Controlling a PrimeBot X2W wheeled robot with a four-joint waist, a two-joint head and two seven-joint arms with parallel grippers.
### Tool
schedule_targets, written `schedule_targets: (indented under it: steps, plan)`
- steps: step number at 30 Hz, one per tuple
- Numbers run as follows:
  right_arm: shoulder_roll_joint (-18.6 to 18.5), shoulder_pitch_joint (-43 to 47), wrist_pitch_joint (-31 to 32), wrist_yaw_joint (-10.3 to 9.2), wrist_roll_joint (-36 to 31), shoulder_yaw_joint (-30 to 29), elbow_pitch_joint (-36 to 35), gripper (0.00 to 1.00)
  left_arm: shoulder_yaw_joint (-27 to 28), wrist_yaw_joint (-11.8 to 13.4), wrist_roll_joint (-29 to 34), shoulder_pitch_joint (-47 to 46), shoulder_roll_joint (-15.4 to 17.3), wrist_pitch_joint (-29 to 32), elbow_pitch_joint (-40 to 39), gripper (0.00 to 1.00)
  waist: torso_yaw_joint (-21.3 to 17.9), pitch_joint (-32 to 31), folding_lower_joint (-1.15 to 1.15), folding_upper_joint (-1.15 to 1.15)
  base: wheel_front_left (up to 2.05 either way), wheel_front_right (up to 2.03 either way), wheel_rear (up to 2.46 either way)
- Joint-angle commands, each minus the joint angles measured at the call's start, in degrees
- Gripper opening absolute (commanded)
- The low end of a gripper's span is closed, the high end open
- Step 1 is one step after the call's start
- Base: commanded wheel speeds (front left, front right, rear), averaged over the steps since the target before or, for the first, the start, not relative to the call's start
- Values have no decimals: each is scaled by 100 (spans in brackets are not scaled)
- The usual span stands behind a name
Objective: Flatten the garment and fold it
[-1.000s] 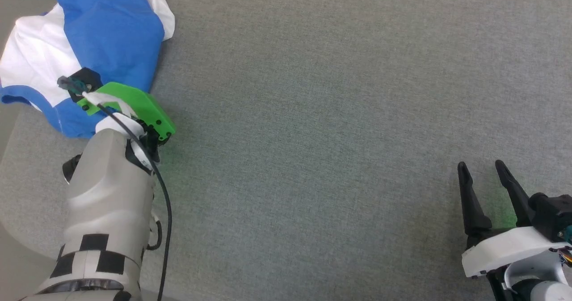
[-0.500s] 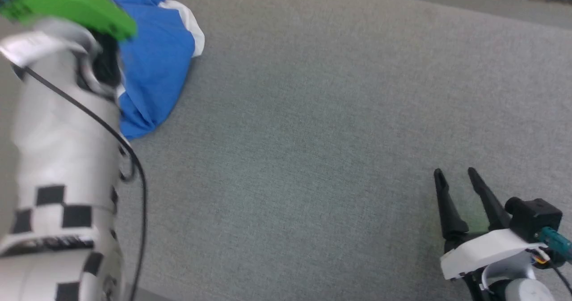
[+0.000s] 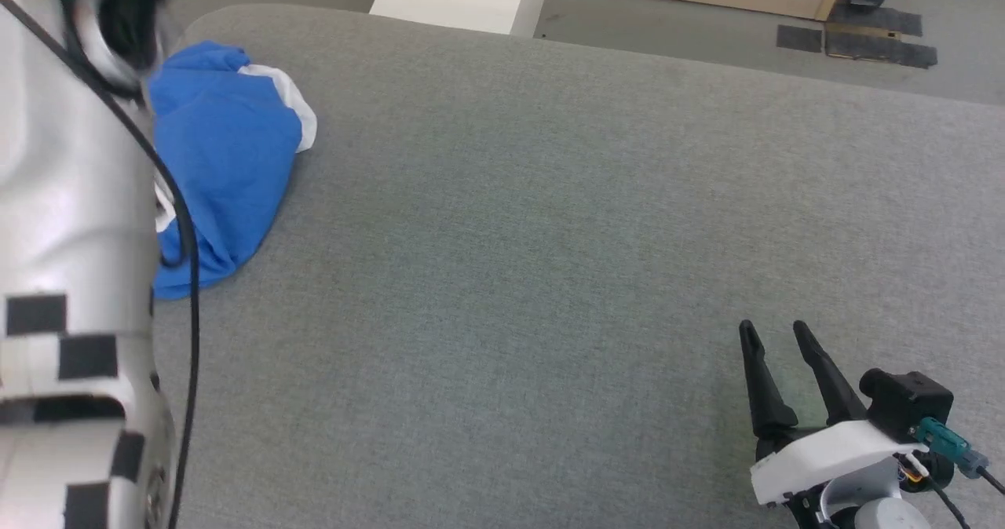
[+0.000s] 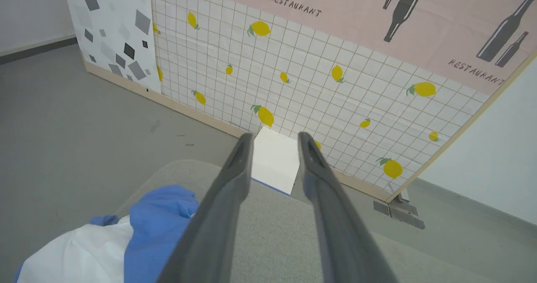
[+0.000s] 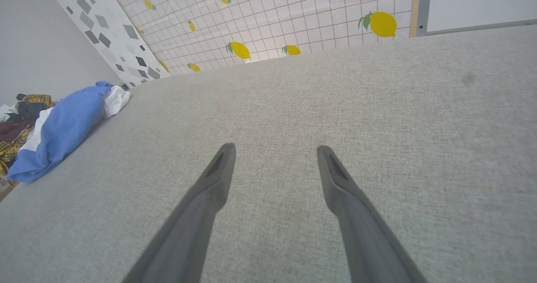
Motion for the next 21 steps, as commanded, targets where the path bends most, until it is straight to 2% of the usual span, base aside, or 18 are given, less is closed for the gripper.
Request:
schedule_targets:
  steps: [1, 8, 16, 18, 21]
  plan:
    - [-5, -107, -44, -8, -34, -24, 22, 100, -16, 18, 4, 199, 22, 62, -40, 100, 4, 2, 0, 0, 0, 0, 0]
    - [-5, -188, 27, -8, -150, -79, -63, 100, -161, 169, 184, 644, 294, 438, -243, 100, 31, 191, 0, 0, 0, 0, 0]
    - [-5, -351, 200, -8, -343, -136, -352, 100, 8, 438, 257, 1017, 1082, 1271, -282, 100, -238, 772, 0, 0, 0, 0, 0]
    - [-5, -350, 255, -8, -423, -209, -447, 100, 163, 423, 171, 1182, 1350, 1435, -317, 100, -324, 953, 0, 0, 0, 0, 0]
    - [-5, -292, 359, -8, -573, -423, -651, 100, 391, 243, -54, 1437, 1599, 1490, -459, 100, -335, 1236, 0, 0, 0, 0, 0]
